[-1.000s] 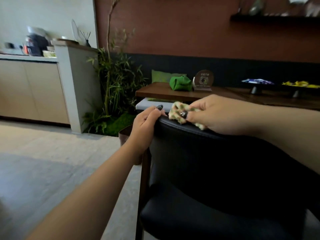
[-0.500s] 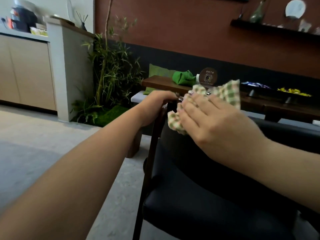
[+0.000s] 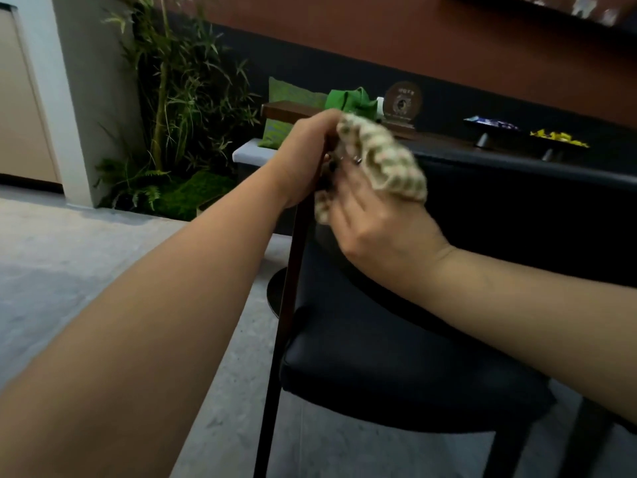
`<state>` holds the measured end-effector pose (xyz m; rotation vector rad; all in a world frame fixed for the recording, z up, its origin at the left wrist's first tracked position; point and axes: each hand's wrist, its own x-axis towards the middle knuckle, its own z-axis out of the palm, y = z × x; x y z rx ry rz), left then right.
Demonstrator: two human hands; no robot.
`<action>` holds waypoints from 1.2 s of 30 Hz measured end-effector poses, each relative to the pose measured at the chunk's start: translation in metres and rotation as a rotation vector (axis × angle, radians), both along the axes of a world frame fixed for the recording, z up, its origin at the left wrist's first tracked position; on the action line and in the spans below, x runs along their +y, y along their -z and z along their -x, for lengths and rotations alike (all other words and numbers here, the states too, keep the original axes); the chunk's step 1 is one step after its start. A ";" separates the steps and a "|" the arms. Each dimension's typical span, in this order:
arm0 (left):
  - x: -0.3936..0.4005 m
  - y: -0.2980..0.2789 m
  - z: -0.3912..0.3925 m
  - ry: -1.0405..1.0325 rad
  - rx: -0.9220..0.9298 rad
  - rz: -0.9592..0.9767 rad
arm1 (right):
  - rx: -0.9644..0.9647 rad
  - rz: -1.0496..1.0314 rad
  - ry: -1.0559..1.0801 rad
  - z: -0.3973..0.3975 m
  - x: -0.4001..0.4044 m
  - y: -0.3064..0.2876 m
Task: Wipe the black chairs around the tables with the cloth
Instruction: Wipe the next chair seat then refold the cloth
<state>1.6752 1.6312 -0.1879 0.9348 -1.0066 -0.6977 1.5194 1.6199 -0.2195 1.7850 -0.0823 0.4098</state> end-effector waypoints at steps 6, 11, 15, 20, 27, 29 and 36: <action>0.007 -0.001 -0.005 0.069 -0.083 0.009 | 0.251 -0.159 0.170 -0.016 -0.003 0.030; 0.008 -0.001 0.005 -0.024 -0.062 0.012 | 0.320 -0.154 0.133 -0.014 -0.003 0.029; 0.013 -0.004 0.015 -0.088 -0.066 -0.007 | 0.553 -0.063 0.265 -0.008 -0.003 0.040; 0.018 -0.006 0.022 -0.146 -0.047 -0.003 | 0.677 0.215 0.279 0.007 -0.005 0.055; 0.001 -0.005 0.028 -0.327 0.009 -0.023 | 0.418 0.173 0.134 0.018 -0.006 0.037; 0.000 -0.002 0.029 -0.327 -0.015 0.060 | 0.350 0.088 0.074 0.024 -0.006 0.028; 0.005 -0.001 0.032 -0.358 -0.109 0.192 | 0.126 -0.034 -0.093 0.048 0.004 -0.008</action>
